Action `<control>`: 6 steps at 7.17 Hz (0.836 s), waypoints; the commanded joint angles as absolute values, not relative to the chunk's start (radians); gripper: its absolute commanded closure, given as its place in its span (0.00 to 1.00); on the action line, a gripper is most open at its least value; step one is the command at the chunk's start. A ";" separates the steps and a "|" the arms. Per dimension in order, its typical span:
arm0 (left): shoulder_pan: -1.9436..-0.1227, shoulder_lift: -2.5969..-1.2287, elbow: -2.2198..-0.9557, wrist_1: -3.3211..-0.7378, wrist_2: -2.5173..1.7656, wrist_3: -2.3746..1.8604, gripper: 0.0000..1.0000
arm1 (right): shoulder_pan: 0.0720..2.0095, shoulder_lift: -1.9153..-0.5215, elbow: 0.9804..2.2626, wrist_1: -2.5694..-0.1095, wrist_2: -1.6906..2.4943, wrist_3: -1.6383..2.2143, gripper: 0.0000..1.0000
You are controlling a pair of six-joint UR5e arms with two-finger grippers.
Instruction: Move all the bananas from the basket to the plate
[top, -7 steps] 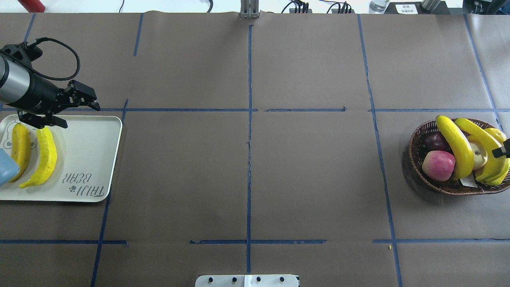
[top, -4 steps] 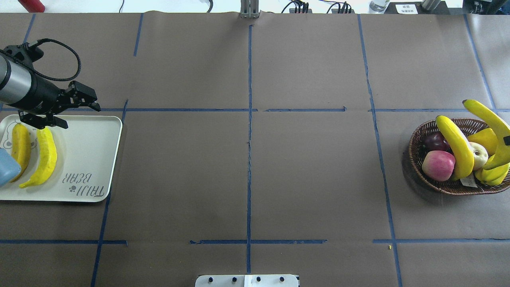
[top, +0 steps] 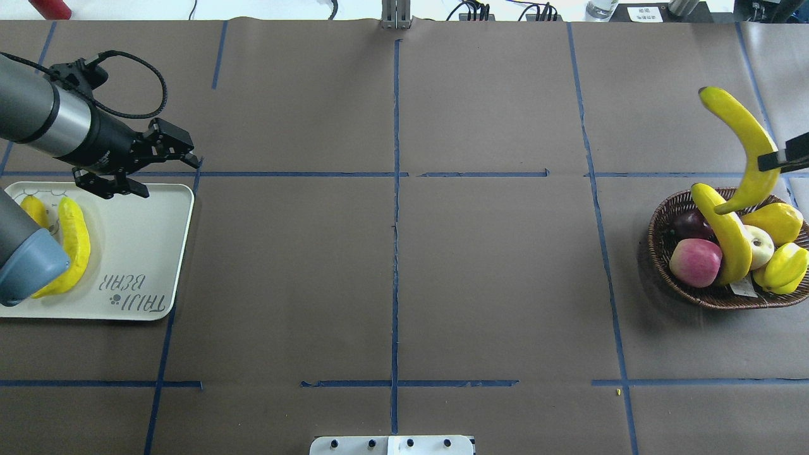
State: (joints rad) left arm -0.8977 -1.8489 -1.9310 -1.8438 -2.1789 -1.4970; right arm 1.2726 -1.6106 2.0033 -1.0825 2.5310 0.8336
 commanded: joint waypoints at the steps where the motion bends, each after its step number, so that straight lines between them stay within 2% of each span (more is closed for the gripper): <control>1: -0.818 -1.955 -1.936 -1.859 -2.093 -1.589 0.01 | 1.082 -1.441 2.031 -1.081 2.429 1.097 0.99; 3: -0.787 -2.009 -1.930 -1.972 -2.086 -1.731 0.00 | 0.827 -1.367 2.095 -1.089 2.167 1.286 1.00; 4: -0.767 -2.016 -1.928 -2.067 -2.086 -1.821 0.00 | 0.739 -1.347 2.106 -1.091 2.069 1.310 1.00; 6: -0.733 -2.104 -1.873 -2.083 -2.088 -1.836 0.01 | 0.600 -1.310 2.111 -1.092 1.952 1.308 1.00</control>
State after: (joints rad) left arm -0.7544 -2.0537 -1.9097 -2.0635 -2.0870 -1.8171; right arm 0.6907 -1.3405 2.1040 -1.0912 2.0459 1.3015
